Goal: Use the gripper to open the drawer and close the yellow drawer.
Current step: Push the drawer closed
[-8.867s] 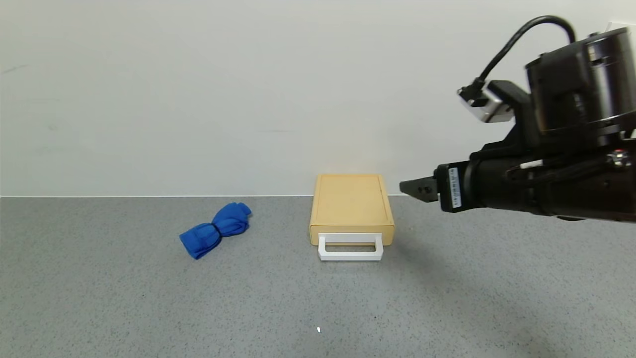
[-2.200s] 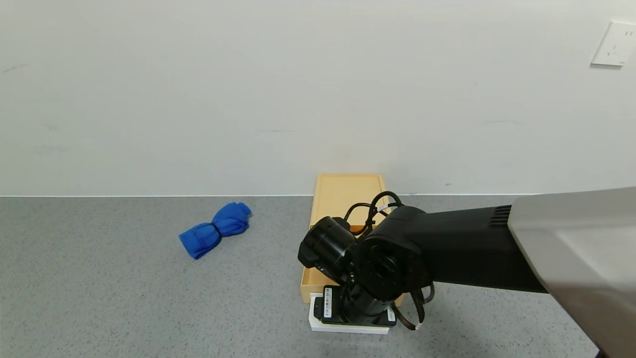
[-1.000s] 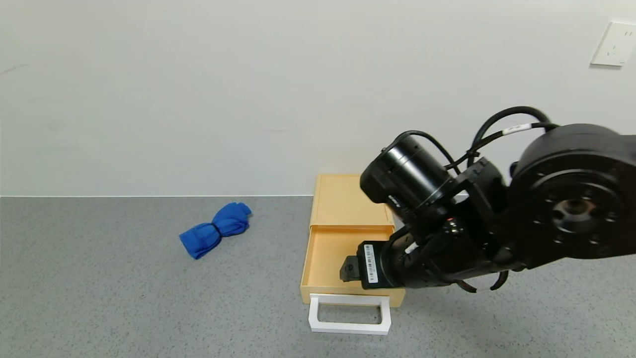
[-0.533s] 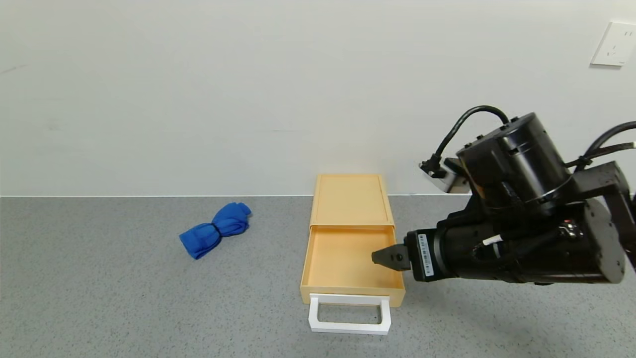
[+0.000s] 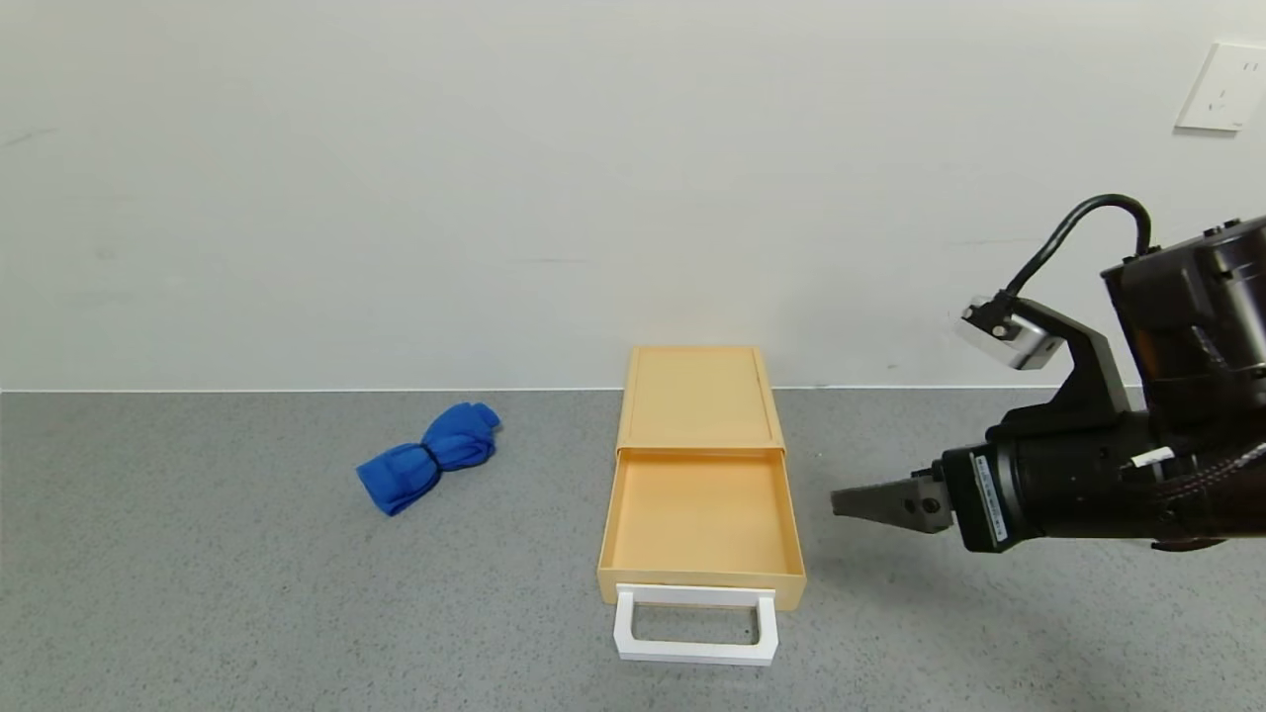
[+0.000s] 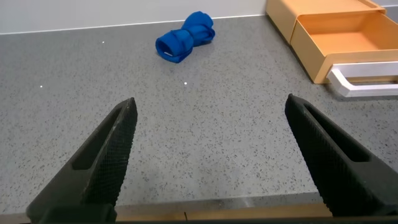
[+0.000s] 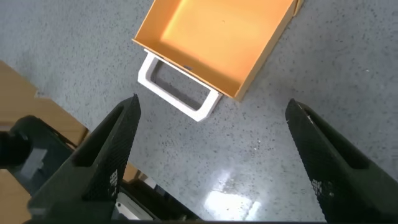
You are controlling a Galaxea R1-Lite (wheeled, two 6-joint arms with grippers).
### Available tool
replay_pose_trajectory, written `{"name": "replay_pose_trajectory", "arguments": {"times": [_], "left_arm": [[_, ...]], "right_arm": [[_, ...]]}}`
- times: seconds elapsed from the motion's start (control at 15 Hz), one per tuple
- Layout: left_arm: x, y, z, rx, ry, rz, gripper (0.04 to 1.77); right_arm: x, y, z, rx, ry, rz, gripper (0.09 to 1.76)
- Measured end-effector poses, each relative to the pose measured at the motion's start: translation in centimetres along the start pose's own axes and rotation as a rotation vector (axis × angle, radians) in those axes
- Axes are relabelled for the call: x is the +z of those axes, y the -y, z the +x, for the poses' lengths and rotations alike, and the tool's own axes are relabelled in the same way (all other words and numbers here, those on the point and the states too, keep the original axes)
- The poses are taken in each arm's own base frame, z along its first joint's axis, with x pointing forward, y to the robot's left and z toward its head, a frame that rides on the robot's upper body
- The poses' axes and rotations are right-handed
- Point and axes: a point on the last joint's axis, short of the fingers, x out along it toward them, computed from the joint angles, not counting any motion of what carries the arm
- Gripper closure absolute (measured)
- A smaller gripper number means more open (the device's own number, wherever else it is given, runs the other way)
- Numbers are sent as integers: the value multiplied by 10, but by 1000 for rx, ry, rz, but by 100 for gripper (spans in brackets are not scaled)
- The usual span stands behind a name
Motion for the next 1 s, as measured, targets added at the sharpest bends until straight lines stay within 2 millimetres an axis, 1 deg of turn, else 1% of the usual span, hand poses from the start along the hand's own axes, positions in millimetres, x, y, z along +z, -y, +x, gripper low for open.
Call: {"name": "replay_pose_trajectory", "arguments": {"times": [0.13,0.33,1.0], "left_arm": [[0,0,0,0,0,1,9],[0,0,0,0,0,1,9],[0,0,0,-1,0,1,9]], "right_arm": [[-2,5,-6,5,7,-3,14],[-2,7,-11,-1,18,1,14],[-5,6,-13,-1,14,-1,14]]}}
